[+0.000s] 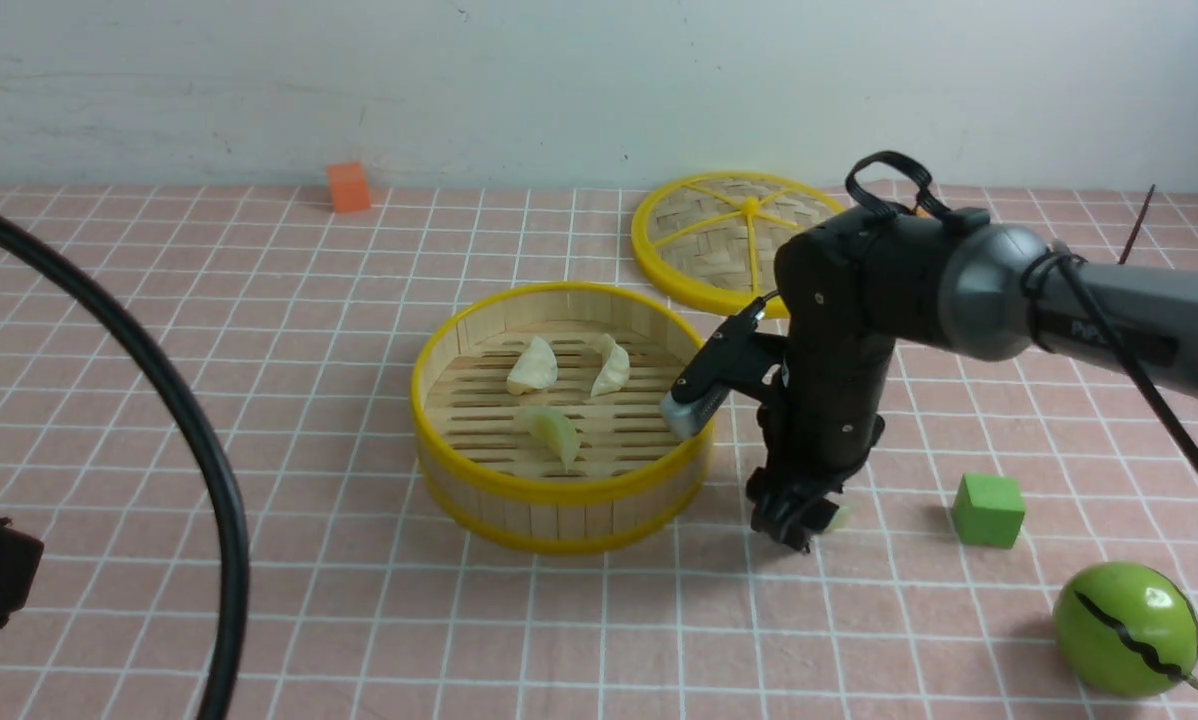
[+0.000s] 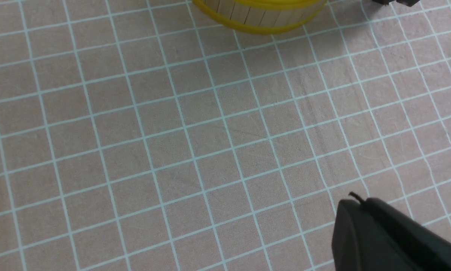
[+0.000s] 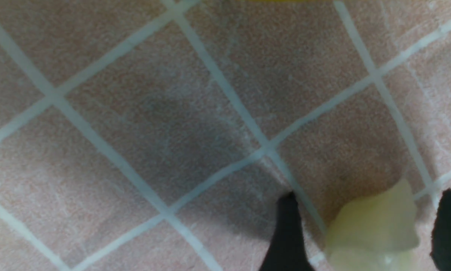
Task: Put the dumplings into the steamer on the table with the pink tablecloth.
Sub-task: 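Reach for and grasp a dumpling lying on the table beside the steamer, then place the dumpling in the bamboo steamer basket with the right gripper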
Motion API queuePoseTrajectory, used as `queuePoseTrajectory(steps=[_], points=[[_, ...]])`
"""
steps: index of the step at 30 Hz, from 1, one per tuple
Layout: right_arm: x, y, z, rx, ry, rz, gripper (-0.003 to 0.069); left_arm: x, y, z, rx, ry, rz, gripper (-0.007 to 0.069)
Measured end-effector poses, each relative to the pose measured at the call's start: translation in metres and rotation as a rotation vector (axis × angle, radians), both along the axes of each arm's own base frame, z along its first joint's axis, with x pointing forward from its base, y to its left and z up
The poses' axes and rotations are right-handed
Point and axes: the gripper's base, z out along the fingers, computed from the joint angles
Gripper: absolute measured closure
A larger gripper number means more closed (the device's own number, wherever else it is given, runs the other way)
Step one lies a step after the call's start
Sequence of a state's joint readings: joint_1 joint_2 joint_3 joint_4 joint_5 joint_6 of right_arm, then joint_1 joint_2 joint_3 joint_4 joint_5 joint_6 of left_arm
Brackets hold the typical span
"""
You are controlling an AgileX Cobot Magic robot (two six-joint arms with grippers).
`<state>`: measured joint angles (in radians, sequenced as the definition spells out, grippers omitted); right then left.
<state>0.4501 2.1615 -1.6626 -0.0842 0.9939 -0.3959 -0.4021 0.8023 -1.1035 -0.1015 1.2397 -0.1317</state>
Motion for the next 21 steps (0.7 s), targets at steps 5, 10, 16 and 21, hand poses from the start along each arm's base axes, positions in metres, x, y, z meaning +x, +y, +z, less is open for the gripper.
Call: queuePoseTrajectory(steps=[5, 10, 16, 21], points=[[-0.001, 0.001, -0.001, 0.001, 0.013, -0.003, 0.0303, 0.0, 0.0, 0.0, 0.002, 0.0, -0.002, 0.0631], [0.006, 0.001, 0.008, -0.031, -0.008, 0.007, 0.0417, 0.0, 0.0, 0.0, 0.009, -0.004, -0.011, 0.0627], [0.016, 0.018, 0.069, 0.002, -0.079, -0.031, 0.0417, 0.0, 0.0, 0.0, 0.013, -0.007, -0.016, 0.0624], [0.011, 0.051, 0.114, 0.182, -0.16, -0.055, 0.0417, 0.0, 0.0, 0.0, 0.011, -0.01, -0.016, 0.0624]])
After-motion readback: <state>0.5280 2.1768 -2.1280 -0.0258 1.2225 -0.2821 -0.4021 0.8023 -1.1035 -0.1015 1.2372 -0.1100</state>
